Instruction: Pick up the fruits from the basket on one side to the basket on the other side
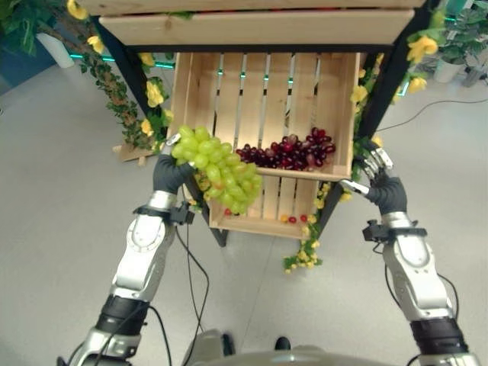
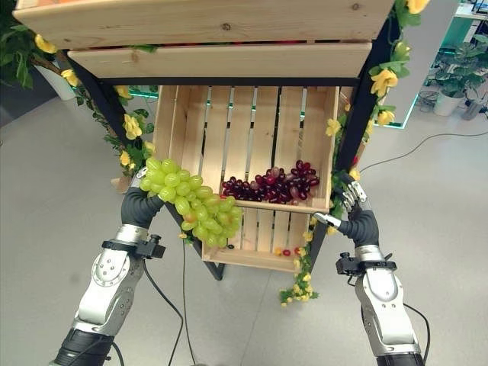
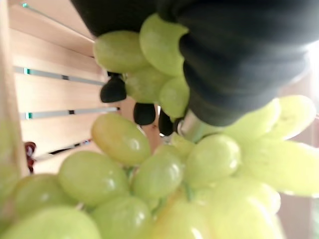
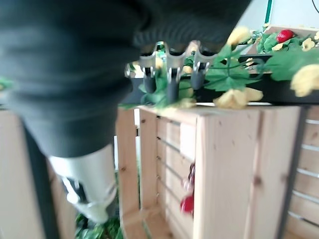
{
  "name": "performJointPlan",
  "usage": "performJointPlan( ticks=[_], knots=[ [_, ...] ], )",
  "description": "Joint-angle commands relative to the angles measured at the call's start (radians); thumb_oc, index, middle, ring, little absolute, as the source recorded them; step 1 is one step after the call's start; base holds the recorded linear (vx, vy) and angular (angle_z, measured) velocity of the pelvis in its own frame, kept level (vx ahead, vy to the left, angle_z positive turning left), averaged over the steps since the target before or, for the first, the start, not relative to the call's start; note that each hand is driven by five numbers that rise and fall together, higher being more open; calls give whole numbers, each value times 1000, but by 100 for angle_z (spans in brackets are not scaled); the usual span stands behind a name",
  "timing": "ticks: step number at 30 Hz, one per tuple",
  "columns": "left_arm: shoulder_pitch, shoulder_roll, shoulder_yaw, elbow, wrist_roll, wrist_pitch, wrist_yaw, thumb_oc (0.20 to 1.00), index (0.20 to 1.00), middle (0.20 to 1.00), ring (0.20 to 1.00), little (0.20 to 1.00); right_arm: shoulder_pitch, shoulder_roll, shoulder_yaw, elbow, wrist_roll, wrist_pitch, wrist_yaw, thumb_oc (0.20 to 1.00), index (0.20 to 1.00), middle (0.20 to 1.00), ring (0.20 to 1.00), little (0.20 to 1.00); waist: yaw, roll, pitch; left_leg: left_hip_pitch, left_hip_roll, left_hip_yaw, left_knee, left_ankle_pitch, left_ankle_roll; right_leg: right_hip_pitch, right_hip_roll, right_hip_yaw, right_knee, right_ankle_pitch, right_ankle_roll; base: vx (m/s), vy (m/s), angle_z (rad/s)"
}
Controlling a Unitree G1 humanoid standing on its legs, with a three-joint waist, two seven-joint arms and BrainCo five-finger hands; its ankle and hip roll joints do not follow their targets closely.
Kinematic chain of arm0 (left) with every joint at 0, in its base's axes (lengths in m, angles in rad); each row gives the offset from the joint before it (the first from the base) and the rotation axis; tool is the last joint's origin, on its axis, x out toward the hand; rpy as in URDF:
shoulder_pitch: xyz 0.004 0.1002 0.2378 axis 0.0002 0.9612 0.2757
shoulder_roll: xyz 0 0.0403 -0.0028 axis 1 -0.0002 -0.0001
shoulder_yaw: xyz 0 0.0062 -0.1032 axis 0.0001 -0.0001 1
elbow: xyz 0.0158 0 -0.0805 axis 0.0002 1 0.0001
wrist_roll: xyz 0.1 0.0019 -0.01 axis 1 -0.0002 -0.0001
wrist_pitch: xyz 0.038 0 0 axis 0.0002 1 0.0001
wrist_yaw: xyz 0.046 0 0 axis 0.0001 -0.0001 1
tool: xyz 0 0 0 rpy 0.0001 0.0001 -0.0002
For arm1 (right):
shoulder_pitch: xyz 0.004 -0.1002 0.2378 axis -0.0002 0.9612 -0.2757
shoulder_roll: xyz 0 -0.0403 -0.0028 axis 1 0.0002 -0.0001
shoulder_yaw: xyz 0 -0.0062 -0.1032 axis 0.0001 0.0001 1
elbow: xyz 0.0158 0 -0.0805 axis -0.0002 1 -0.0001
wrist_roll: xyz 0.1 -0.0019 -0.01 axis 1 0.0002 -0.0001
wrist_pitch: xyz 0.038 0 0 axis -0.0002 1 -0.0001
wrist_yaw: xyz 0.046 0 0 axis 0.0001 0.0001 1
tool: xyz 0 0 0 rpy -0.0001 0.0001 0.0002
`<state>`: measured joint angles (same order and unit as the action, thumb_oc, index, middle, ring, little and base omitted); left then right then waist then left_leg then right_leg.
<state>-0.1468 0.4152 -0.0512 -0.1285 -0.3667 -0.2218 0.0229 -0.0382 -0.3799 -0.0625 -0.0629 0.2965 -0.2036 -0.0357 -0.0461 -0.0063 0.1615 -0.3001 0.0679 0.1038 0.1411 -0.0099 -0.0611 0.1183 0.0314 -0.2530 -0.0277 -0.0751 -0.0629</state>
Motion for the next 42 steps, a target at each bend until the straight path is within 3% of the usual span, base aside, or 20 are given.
performJointPlan(
  ticks=[1, 3, 5, 6, 7, 8, 9, 10, 12, 14, 16, 17, 21, 32, 37, 40, 41, 42],
  knots=[
    [-48, 28, 42, -95, 3, -56, 17, 200, 200, 200, 200, 200, -35, -37, 10, -52, -6, -38, 23, 1000, 1000, 1000, 1000, 1000, 15, 10, -21, 110, 55, 12, -59, 129, -50, 24, -73, 4, 76, -75, 129, 362, 57, -81],
    [-55, 35, 38, -99, 34, -56, 24, 200, 200, 200, 200, 200, -38, -26, 12, -42, -11, -37, 32, 1000, 1000, 1000, 1000, 1000, 33, 6, -39, 126, 26, -14, -66, 118, -43, 39, -78, 17, 83, -92, 136, 365, 113, -89],
    [-48, 35, 43, -110, 36, -48, 26, 200, 200, 200, 200, 200, -38, -13, 12, -39, -20, -32, 38, 1000, 1000, 1000, 1000, 1000, 42, 0, -58, 150, -5, 9, -77, 91, -9, 22, -105, 16, 166, -87, 159, 355, 213, -74],
    [-57, 44, 35, -116, 39, -48, 28, 200, 200, 200, 200, 200, -62, -10, 25, -39, -36, -28, 39, 1000, 1000, 1000, 1000, 1000, 45, -2, -43, 175, -21, 46, -64, 57, 26, -83, -176, -18, 369, -5, 235, 219, 210, -60],
    [-59, 45, 36, -115, 39, -48, 29, 200, 200, 200, 200, 200, -64, -10, 25, -39, -36, -28, 39, 1000, 1000, 1000, 1000, 1000, 47, -1, -44, 170, -20, 48, -65, 61, 28, -91, -176, -16, 372, -2, 235, 133, 219, -65],
    [-66, 52, 31, -120, 45, -47, 28, 200, 200, 200, 200, 200, -81, -8, 29, -42, -38, -29, 35, 1000, 1000, 1000, 1000, 1000, 41, 7, -32, 181, -22, 57, -65, 45, 42, -148, -208, -31, 446, 51, 266, 57, 143, -52],
    [-67, 62, 30, -121, 47, -52, 33, 200, 200, 200, 200, 200, -86, -5, 31, -42, -39, -28, 34, 1000, 1000, 1000, 1000, 1000, 31, 13, -23, 201, -19, 63, -78, 37, 44, -199, -230, -41, 461, 48, 266, 125, 150, -41],
    [-68, 64, 30, -117, 49, -55, 34, 200, 200, 200, 200, 200, -90, -2, 38, -35, -37, -28, 34, 1000, 1000, 1000, 1000, 1000, 28, 16, -25, 222, -20, 68, -90, 30, 40, -213, -250, -58, 396, 24, 256, 157, 47, -13],
    [-63, 56, 40, -111, 45, -59, 38, 200, 200, 200, 200, 200, -77, 0, 28, -17, -34, -31, 28, 1000, 1000, 1000, 1000, 1000, 12, 10, -29, 244, -33, 45, -97, 8, 24, -212, -229, -39, 150, 30, 218, 235, -79, -10],
    [-51, 60, 53, -110, 37, -50, 25, 200, 200, 200, 200, 200, -42, -2, -1, -42, -36, -20, 41, 1000, 1000, 1000, 1000, 1000, -1, 4, -28, 252, -31, 41, -89, 7, 21, -196, -209, 2, 155, 35, 219, 167, -49, 30],
    [-68, 46, 35, -96, 47, -50, 26, 200, 200, 200, 200, 200, -31, 4, 3, -46, -29, -26, 36, 1000, 1000, 1000, 1000, 1000, 1, -5, -42, 260, -31, 41, -93, -2, 18, -177, -200, -4, 131, 28, 208, 133, -94, 57],
    [-70, 38, 25, -91, 45, -45, 13, 200, 200, 200, 200, 200, -29, 4, -6, -39, -28, -26, 38, 1000, 1000, 1000, 1000, 1000, 4, -3, -58, 267, -27, 41, -101, -2, 11, -153, -200, -35, 91, 40, 207, 136, -91, 22],
    [-79, 53, 17, -71, 53, -33, 7, 200, 200, 200, 200, 200, -26, 2, -4, -22, -10, -14, 47, 1000, 1000, 1000, 1000, 1000, -4, 7, -86, 289, -20, 38, -122, 1, 2, -95, -185, -48, 30, 42, 198, 116, -53, 9],
    [-138, 94, 17, -22, 76, -15, 37, 200, 200, 200, 200, 200, -11, 4, 25, -2, 14, 11, 59, 1000, 1000, 1000, 1000, 1000, -18, 35, -109, 326, -19, 46, -153, 7, -8, -42, -180, -60, -9, 35, 196, 33, -11, -1],
    [-184, 114, 0, 13, 128, -7, 58, 200, 200, 200, 200, 200, -9, 3, 33, 2, 16, 14, 58, 1000, 1000, 1000, 1000, 1000, -28, 44, -112, 334, -19, 50, -158, 6, -7, -35, -181, -57, -7, 32, 197, 3, 1, 1],
    [-178, 143, -15, 48, 227, 27, 43, 200, 200, 200, 200, 200, -2, 1, 30, 4, 11, 17, 57, 1000, 1000, 1000, 1000, 1000, -32, 50, -110, 338, -21, 54, -158, 3, -6, -36, -181, -56, -8, 33, 200, 0, 0, 0],
    [-177, 161, -21, 60, 268, 43, 22, 231, 231, 231, 231, 231, 1, 0, 24, 3, 7, 19, 57, 1000, 1000, 1000, 1000, 1000, -33, 51, -109, 339, -21, 57, -159, 2, -5, -36, -182, -53, -8, 34, 201, 0, 0, 0],
    [-177, 161, -21, 60, 269, 44, 21, 369, 369, 369, 369, 369, 1, 1, 24, 2, 7, 20, 57, 1000, 1000, 1000, 1000, 1000, -32, 50, -109, 339, -21, 57, -159, 2, -5, -36, -182, -53, -8, 34, 201, 0, 0, 0]
  ],
)
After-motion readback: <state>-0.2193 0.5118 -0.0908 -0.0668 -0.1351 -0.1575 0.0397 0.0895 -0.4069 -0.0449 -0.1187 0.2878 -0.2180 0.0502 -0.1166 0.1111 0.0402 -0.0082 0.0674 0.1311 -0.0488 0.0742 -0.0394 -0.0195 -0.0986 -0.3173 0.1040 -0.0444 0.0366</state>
